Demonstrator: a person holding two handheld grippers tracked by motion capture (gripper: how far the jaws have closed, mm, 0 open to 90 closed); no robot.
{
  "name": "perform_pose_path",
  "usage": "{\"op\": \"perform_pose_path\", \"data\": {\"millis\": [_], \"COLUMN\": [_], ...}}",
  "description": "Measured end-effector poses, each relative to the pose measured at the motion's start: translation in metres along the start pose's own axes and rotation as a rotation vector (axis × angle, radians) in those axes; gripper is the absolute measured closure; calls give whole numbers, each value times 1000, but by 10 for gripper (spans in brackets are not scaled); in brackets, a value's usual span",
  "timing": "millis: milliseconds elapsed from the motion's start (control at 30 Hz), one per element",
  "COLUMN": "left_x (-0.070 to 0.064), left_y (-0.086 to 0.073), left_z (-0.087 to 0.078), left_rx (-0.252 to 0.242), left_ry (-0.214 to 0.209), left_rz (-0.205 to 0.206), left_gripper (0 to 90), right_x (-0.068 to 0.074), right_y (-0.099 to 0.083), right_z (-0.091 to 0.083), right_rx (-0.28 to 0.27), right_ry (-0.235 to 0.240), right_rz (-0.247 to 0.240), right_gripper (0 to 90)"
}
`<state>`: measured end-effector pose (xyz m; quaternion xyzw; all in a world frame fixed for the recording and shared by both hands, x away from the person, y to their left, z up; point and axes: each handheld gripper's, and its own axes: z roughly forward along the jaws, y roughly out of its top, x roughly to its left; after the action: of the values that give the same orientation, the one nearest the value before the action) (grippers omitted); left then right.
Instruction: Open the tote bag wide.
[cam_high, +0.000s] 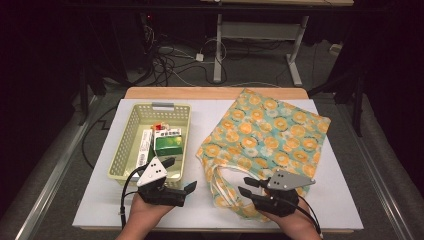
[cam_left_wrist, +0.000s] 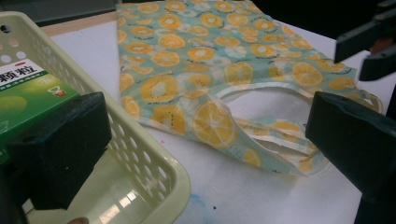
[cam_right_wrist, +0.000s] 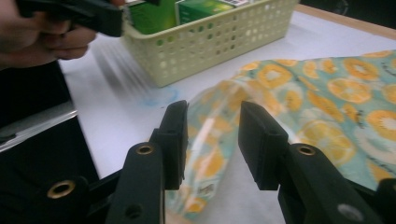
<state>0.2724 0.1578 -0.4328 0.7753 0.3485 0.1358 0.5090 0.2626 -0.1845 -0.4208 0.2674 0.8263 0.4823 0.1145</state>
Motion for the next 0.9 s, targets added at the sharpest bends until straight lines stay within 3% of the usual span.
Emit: {"op": "perform_pose_path", "data": {"millis": [133, 333, 500, 633, 800, 867, 900], "left_x": [-2, -2, -1, -1, -3, -6, -6], "left_y": [0, 0, 1, 1, 0, -1, -1], "left_z": [-3, -3, -2, -1, -2, -5, -5], "left_rx": [-3, -5, -6, 0, 1, -1, -1], "left_ry": [7, 2, -4, -2, -1, 1, 1], "left_rz": [2, 5, 7, 15, 20, 25, 25], "left_gripper": [0, 0, 0, 0, 0, 0, 0], "right_x": [12, 21, 22, 25, 24, 20, 20], "right_y": [-5, -16, -21, -25, -24, -18, -18], "right_z": [-1, 5, 12, 16, 14, 6, 6], "right_rx": [21, 95, 150, 197, 179, 114, 114], "right_ry": [21, 35, 66, 63, 63, 52, 52], "right_rz": [-23, -52, -75, -113, -118, -95, -95], "right_gripper": [577, 589, 695, 878, 900, 900, 900]}}
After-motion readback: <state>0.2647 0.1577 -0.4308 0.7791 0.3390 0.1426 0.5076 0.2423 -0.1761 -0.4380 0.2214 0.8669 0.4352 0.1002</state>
